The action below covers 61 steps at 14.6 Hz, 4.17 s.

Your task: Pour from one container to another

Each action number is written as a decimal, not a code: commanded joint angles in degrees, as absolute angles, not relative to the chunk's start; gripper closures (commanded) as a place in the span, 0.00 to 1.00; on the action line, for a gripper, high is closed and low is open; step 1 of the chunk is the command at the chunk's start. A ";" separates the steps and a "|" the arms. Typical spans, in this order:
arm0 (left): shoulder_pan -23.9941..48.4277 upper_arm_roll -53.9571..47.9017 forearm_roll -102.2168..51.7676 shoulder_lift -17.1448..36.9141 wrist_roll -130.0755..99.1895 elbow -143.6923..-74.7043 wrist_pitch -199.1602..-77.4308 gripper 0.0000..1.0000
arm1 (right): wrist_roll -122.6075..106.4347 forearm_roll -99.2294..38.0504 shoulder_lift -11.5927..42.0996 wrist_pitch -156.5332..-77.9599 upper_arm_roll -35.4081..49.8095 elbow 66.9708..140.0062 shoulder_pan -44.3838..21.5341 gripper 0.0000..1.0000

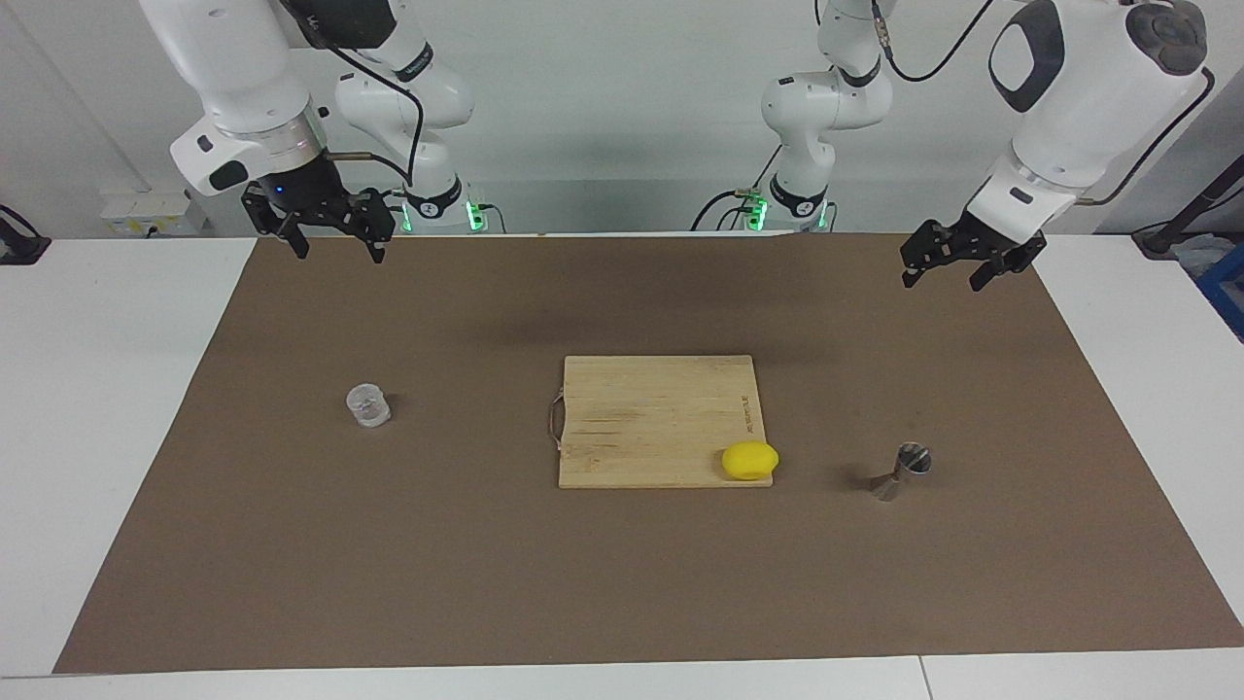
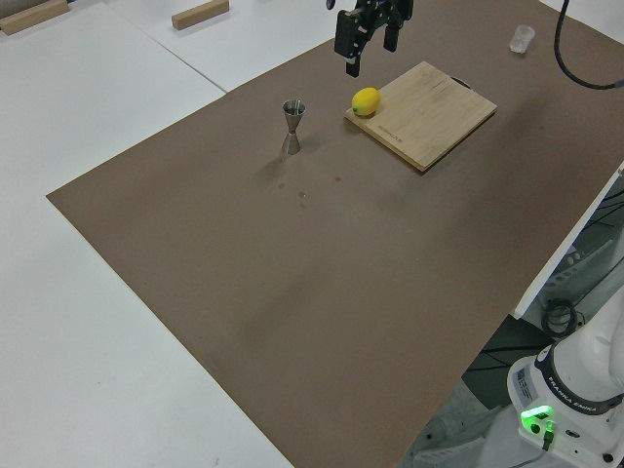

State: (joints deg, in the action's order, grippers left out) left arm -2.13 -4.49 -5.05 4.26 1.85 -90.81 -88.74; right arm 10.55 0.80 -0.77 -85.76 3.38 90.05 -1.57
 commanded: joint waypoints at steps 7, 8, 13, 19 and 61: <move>-3.52 10.79 -29.14 9.84 -13.49 -100.78 -93.94 0.00 | 9.14 -0.35 -1.93 -85.52 3.43 91.32 -1.05 0.00; -3.52 12.12 -31.88 9.84 -17.62 -102.90 -94.91 0.00 | 9.14 -0.35 -1.93 -85.52 3.43 91.32 -1.05 0.00; -4.39 15.99 -50.58 11.59 -41.26 -111.35 -101.59 0.00 | 9.14 -0.35 -1.93 -85.43 3.43 91.32 -1.05 0.00; -6.33 15.91 -75.55 14.23 -57.03 -117.86 -108.37 0.00 | 9.14 -0.35 -1.93 -85.43 3.43 91.23 -1.05 0.00; 6.86 15.47 -100.72 20.30 -55.90 -116.11 -125.16 0.22 | 9.49 -0.35 -1.93 -85.43 2.90 91.32 -0.35 0.00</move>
